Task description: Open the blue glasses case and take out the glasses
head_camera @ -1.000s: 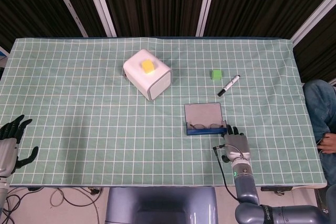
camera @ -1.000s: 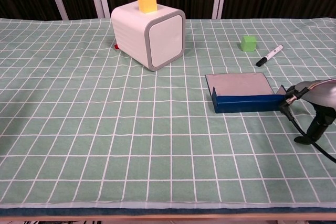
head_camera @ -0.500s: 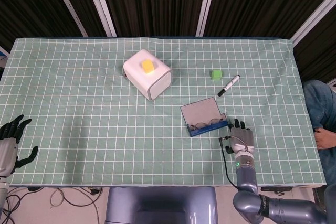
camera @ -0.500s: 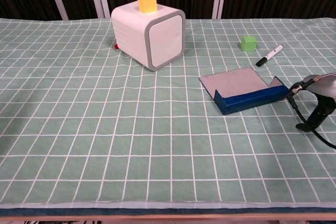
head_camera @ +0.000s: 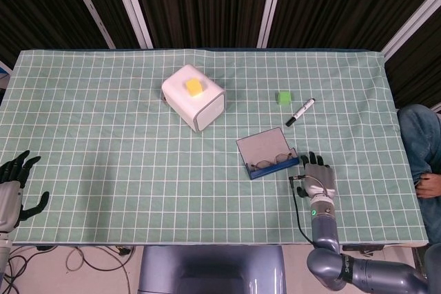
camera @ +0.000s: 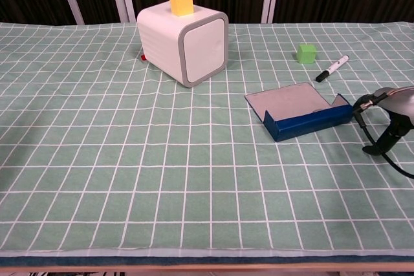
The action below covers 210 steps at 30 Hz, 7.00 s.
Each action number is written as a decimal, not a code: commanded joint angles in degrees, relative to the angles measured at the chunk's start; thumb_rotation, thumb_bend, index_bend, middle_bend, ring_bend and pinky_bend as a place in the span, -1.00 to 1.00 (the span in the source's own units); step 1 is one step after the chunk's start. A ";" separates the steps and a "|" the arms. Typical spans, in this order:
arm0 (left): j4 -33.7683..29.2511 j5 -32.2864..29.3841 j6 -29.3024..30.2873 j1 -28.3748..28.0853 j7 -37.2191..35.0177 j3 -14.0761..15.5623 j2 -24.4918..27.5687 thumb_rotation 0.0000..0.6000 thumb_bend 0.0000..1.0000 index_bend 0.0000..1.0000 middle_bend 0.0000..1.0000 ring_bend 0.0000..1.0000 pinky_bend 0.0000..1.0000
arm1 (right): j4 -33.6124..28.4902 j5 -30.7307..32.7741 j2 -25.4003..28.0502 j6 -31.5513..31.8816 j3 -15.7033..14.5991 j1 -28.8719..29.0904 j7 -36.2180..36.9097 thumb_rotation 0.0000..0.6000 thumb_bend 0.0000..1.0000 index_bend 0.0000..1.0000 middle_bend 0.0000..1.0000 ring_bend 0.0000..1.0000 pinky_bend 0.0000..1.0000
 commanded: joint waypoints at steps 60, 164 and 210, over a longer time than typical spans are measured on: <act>-0.20 -0.72 -0.42 -0.10 -0.09 -0.23 0.17 1.00 -0.26 -0.70 -1.00 -1.00 -1.00 | 40.00 -0.19 -14.07 -26.26 15.61 12.70 18.97 1.00 -0.54 -0.62 -1.00 -0.93 -0.55; -0.91 -2.41 -1.14 -0.45 1.27 -0.40 0.16 1.00 -0.26 -0.64 -1.00 -1.00 -1.00 | -2.85 -24.92 -0.99 -6.45 -10.30 4.39 -5.62 1.00 -0.49 -0.51 -1.00 -1.00 -0.58; -1.17 -2.58 -1.12 -0.45 1.34 -0.40 0.17 1.00 -0.25 -0.64 -1.00 -1.00 -1.00 | 2.13 -16.98 3.45 -8.35 -7.05 3.44 -3.72 1.00 -0.41 -0.51 -1.00 -1.00 -0.58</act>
